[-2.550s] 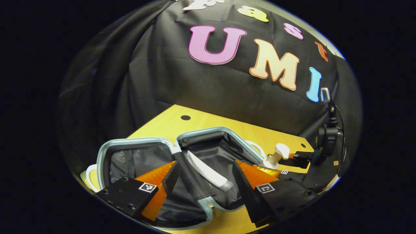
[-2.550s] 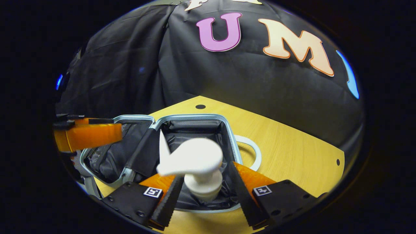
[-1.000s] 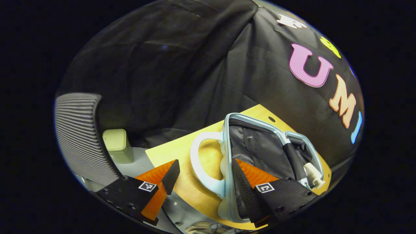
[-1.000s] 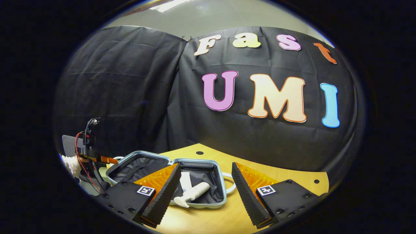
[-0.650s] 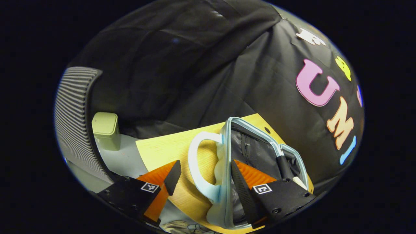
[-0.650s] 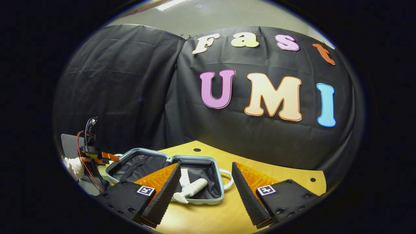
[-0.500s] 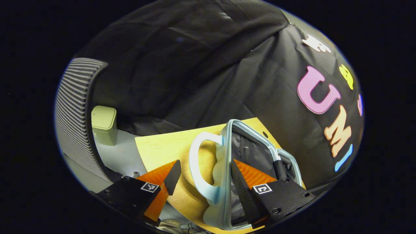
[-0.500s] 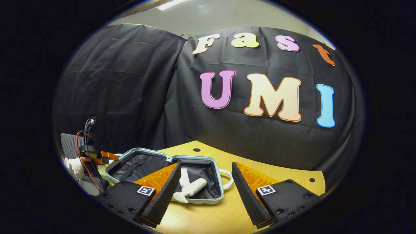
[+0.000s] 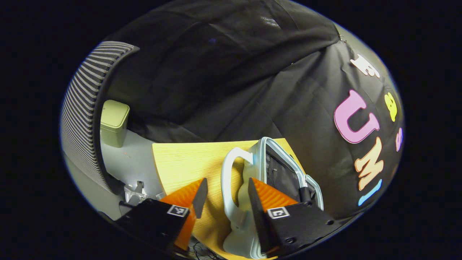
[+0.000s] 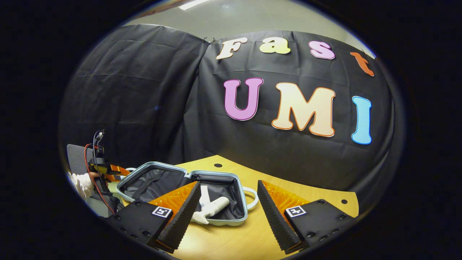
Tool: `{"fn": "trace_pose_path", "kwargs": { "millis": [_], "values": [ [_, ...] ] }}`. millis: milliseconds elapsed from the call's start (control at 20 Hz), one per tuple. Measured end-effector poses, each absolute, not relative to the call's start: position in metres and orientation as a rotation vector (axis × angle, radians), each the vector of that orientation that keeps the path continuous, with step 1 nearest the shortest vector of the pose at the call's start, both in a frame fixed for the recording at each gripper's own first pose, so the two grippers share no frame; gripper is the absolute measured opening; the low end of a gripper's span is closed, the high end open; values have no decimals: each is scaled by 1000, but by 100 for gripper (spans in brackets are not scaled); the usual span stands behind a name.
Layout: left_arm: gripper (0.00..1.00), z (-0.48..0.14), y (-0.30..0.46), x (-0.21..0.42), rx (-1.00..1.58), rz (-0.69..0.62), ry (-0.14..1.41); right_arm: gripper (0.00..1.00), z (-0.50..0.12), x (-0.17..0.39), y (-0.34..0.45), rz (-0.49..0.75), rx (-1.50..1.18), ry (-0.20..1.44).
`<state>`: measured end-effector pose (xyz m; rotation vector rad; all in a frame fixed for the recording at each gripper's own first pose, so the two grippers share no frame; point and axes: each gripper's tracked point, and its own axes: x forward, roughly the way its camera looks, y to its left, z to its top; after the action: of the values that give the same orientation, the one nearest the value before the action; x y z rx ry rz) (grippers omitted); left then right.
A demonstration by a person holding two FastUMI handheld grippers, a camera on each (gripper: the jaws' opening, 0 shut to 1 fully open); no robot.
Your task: First open the suitcase, pack the skin care products into it, and then close the suitcase.
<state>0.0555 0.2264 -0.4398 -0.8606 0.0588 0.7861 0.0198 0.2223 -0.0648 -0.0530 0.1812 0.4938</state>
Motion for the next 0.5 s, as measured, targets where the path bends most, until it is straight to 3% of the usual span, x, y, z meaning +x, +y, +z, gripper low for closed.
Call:
{"fn": "trace_pose_path", "kwargs": {
  "millis": [200,300,500],
  "values": [
    [5,-441,230,56,-874,803,63,98,-65,21,219,487,-52,180],
    [0,-438,231,59,-874,787,82,98,-64,23,215,479,-55,179],
    [0,-408,228,60,-786,778,111,100,-63,27,204,460,-53,180]
  ]
}}
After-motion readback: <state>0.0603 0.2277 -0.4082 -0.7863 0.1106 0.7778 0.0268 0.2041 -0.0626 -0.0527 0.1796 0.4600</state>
